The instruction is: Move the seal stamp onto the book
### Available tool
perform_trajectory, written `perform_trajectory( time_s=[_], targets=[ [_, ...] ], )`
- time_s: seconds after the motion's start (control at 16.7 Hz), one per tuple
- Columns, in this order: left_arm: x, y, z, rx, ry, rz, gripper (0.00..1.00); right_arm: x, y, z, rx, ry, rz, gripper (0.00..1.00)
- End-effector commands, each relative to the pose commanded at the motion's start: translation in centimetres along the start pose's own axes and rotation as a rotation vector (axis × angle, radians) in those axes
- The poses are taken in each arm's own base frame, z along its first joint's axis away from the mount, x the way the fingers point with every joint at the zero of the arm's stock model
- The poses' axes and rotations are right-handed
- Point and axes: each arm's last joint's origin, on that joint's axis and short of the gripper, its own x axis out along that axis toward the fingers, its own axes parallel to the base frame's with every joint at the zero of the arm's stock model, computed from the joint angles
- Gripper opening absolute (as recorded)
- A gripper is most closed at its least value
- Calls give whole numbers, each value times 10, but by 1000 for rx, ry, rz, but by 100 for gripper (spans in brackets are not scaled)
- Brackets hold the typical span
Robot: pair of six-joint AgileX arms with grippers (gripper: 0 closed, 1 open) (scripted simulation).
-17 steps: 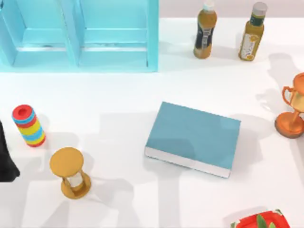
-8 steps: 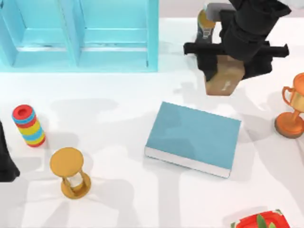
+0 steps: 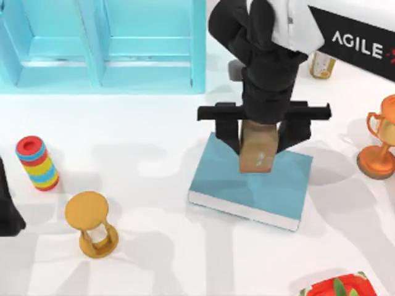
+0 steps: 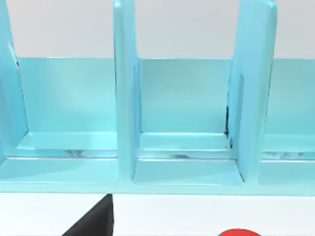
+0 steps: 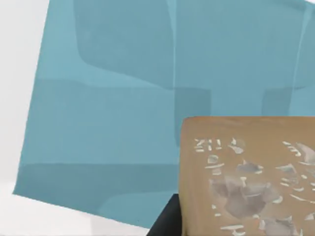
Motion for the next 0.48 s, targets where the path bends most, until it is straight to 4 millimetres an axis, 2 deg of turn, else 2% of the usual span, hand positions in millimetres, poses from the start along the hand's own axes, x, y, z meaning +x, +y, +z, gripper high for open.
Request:
perform_trajectory(
  time_s=[0.48],
  targets=[
    [0, 0, 0, 0, 0, 0, 100, -5, 0, 0, 0, 0, 0, 0]
  ],
)
